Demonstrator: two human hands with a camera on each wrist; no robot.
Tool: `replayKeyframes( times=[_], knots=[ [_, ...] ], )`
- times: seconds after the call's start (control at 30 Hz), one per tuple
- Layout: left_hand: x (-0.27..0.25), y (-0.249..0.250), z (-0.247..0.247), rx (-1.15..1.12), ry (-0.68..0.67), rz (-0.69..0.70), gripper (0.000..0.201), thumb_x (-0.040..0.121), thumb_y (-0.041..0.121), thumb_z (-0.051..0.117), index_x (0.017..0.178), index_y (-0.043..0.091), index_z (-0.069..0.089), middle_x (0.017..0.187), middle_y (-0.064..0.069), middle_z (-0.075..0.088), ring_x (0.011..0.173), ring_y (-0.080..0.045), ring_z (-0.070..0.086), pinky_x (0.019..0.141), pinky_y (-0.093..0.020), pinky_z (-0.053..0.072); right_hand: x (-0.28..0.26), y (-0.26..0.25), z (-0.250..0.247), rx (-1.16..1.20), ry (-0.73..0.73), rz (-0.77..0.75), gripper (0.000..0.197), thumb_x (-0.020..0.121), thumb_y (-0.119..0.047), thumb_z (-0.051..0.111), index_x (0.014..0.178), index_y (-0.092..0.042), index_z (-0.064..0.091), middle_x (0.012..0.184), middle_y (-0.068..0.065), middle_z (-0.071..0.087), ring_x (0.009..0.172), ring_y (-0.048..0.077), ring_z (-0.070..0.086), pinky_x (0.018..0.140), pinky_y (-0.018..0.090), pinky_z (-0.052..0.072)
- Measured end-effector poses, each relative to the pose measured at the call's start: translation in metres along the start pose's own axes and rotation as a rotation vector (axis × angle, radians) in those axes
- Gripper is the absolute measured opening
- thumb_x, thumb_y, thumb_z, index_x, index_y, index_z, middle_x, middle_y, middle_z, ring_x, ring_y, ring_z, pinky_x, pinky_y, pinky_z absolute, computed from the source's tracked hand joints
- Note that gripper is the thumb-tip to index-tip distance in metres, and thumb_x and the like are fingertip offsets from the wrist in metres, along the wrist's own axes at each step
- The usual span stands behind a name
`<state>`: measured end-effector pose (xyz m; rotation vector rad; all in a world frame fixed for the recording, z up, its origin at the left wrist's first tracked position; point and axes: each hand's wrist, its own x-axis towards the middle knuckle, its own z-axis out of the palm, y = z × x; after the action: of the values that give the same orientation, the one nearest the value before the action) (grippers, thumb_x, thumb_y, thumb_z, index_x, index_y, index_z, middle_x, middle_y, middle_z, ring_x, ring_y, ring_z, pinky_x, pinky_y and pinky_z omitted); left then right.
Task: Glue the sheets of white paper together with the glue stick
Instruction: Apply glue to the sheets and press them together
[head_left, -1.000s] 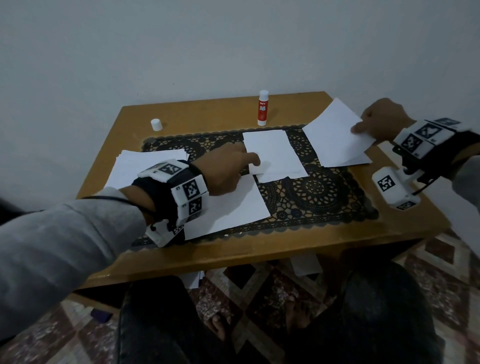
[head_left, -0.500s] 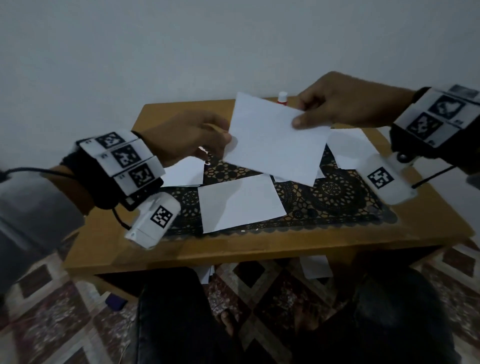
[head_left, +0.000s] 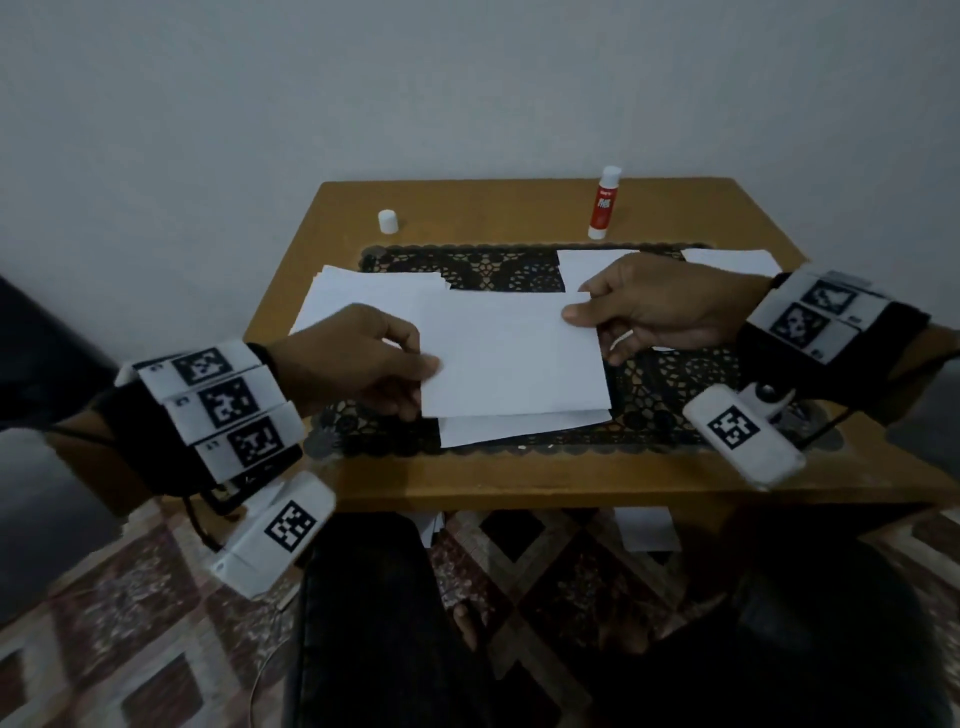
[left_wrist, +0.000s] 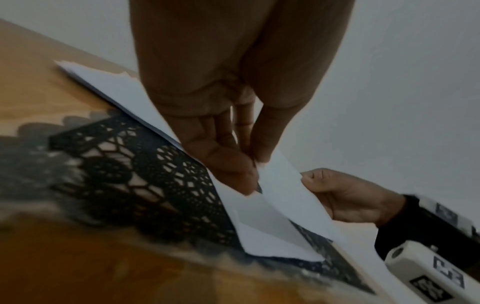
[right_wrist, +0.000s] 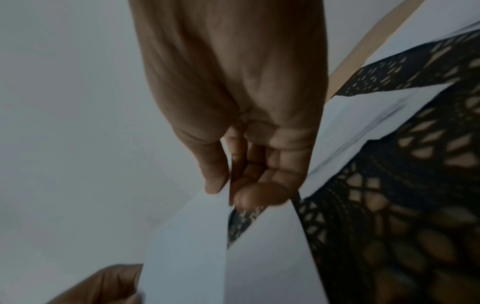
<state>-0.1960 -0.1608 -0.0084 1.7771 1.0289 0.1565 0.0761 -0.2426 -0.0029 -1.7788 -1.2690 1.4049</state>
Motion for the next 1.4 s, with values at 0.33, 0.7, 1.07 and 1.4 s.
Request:
replayKeyframes(
  times=[0.33, 0.7, 1.07, 1.4],
  knots=[
    [0.01, 0.001, 0.012, 0.275, 0.031, -0.109, 0.026, 0.082, 0.024, 0.073, 0.064, 0.005, 0.07, 0.066, -0.01, 0.059, 0.061, -0.019, 0.049, 0.058, -0.027, 0.042, 0.013, 0.013, 0.011, -0.073, 0.253, -0.015, 0.029, 0.085, -0.018, 0.072, 0.065, -0.006, 0.054, 0.056, 0.007, 0.058, 0.05, 0.014, 0.053, 0.043, 0.019, 0.045],
    [0.011, 0.003, 0.017, 0.371, 0.028, -0.098, 0.023, 0.079, 0.027, 0.075, 0.071, 0.005, 0.075, 0.077, -0.01, 0.069, 0.064, -0.014, 0.053, 0.06, -0.024, 0.043, 0.018, 0.022, 0.017, -0.208, 0.29, -0.068, 0.024, 0.085, -0.016, 0.073, 0.077, 0.002, 0.061, 0.055, 0.006, 0.061, 0.044, 0.009, 0.056, 0.047, 0.021, 0.048],
    [0.014, 0.004, 0.023, 0.545, 0.028, -0.076, 0.033, 0.079, 0.028, 0.075, 0.05, 0.018, 0.062, 0.058, 0.003, 0.058, 0.056, -0.01, 0.048, 0.053, -0.021, 0.036, 0.022, 0.027, 0.02, -0.451, 0.355, -0.154, 0.026, 0.084, -0.02, 0.075, 0.07, -0.004, 0.059, 0.055, 0.004, 0.063, 0.039, 0.004, 0.056, 0.042, 0.018, 0.045],
    [0.008, 0.007, 0.031, 0.971, 0.111, 0.174, 0.028, 0.078, 0.041, 0.073, 0.092, 0.02, 0.059, 0.098, 0.0, 0.056, 0.086, -0.016, 0.05, 0.068, -0.028, 0.042, 0.007, 0.018, 0.039, -0.956, 0.454, -0.194, 0.043, 0.09, -0.042, 0.063, 0.115, -0.012, 0.046, 0.107, 0.009, 0.06, 0.089, 0.021, 0.054, 0.069, 0.031, 0.041]
  ],
)
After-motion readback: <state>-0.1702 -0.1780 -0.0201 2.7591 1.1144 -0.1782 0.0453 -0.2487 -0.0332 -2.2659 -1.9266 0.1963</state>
